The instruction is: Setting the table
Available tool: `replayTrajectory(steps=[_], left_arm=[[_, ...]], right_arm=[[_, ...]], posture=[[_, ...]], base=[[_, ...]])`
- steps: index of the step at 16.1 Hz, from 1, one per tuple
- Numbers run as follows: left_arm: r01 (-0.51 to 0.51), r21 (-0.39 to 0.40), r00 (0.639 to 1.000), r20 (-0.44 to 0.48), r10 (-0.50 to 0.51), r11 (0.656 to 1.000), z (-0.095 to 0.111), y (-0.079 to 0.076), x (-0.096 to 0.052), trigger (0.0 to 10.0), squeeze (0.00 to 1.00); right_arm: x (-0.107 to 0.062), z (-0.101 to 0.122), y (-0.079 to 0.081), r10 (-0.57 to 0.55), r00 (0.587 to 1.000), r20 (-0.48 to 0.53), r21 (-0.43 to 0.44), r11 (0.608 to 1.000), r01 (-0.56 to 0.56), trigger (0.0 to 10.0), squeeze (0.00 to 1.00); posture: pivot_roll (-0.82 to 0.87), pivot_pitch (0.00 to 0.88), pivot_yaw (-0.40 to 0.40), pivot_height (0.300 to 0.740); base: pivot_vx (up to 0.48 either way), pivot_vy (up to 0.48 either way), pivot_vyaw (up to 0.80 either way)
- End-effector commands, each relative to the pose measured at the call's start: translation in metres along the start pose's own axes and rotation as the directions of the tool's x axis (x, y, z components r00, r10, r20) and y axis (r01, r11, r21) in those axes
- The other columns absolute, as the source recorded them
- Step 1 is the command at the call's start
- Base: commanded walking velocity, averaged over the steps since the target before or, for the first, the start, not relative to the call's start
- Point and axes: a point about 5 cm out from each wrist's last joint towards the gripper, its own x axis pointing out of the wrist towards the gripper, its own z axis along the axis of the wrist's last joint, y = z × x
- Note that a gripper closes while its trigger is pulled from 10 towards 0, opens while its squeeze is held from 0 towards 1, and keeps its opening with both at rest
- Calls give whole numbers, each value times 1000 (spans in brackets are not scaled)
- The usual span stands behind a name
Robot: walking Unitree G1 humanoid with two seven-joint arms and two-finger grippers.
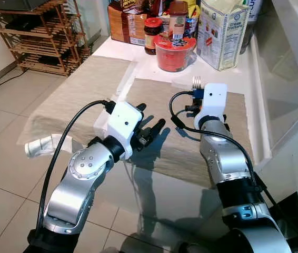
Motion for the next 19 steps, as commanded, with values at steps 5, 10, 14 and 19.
replayTrajectory(steps=[5,10,14,19], left_arm=[[-31,1,999,16,31,1000,5,3,3,10000,0],[-34,-2,999,24,34,999,4,2,6,10000,0],[-68,24,997,25,67,997,-3,4,4,10000,0],[-103,11,994,29,103,995,-10,3,9,10000,0]], right_arm=[[-7,28,3,37,977,212,-73,997,-22,0,0],[-9,40,5,40,959,281,-136,991,-2,392,0],[-28,34,8,141,914,379,-235,971,-52,10000,1000],[-50,0,-5,137,938,318,-237,969,-61,10000,1000]], posture=[[89,96,41,740],[81,79,40,740],[68,64,32,740],[45,48,25,740]], base=[[0,0,0],[0,0,0],[0,0,0],[0,0,0]])
